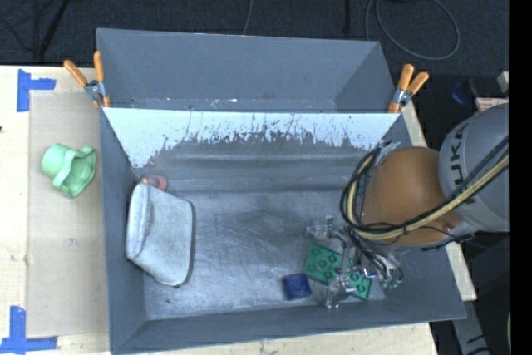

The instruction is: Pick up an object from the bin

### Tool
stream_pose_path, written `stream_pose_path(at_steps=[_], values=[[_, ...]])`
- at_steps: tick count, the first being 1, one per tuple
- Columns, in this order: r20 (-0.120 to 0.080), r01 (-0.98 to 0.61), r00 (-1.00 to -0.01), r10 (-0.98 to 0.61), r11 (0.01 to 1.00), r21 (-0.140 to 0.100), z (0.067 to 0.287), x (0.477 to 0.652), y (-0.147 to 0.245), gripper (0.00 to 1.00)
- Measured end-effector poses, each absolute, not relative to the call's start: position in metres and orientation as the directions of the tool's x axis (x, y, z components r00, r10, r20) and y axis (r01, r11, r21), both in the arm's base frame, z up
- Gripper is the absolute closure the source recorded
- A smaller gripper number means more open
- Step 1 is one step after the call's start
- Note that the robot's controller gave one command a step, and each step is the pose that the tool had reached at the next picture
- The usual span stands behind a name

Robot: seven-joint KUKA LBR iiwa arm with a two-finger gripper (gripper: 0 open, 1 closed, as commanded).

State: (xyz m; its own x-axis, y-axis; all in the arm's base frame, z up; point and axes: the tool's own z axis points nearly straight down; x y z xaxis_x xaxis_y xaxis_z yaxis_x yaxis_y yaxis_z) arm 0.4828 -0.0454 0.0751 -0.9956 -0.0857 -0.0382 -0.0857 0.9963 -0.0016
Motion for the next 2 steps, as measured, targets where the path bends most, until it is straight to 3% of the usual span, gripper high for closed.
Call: stream_pose_path(at_steps=[1, 2], values=[[-0.020, -0.088, -0.996, -0.088, 0.996, -0.002, 0.074, 0.478, -0.046, 1.00], [-0.007, -0.106, -0.994, -0.106, 0.994, -0.001, 0.218, 0.476, -0.039, 1.00]])
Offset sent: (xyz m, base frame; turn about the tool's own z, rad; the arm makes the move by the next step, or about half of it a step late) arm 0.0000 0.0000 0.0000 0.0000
